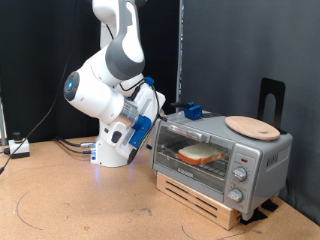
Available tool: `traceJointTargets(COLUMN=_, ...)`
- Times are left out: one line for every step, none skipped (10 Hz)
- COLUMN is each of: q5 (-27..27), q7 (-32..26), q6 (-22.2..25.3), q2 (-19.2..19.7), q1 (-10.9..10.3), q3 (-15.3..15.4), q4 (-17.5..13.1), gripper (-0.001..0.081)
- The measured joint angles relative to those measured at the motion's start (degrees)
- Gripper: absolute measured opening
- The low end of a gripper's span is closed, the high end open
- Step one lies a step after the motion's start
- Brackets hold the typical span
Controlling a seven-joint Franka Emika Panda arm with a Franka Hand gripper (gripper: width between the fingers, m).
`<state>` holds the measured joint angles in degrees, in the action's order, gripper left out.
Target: Make a piece of toast with the oven
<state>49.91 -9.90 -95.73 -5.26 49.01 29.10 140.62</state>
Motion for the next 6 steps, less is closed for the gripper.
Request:
traceJointTargets(q5=-0.7, q7=-0.1, q6=1.6, q2=2.3, q1=-0.1, q3=0.4, q4=-2.1, gripper=0.0807)
traceJointTargets(q5=-2.4, q7=0.6, q6=3.4, q2=5.4, q1=-0.2, q3=0.7, q4=-4.9, gripper=0.0807)
traceJointTargets(q5=-4.2, q7=2.7, q6=6.3, q2=8.9, q1=-0.3, q3=1.0, q4=-7.9, gripper=0.0807)
traceJointTargets(q5=-6.4, q7=4.0, q6=8.1, q2=12.4, q1=-0.7, q3=1.2, q4=-11.0, gripper=0.0807)
traceJointTargets(q5=-7.6, q7=4.8, q6=7.8, q2=15.4, q1=-1.2, q3=1.5, q4=-13.5, gripper=0.0807)
traceJointTargets(q5=-8.5, q7=5.2, q6=7.7, q2=17.8, q1=-1.7, q3=1.6, q4=-15.5, gripper=0.0807)
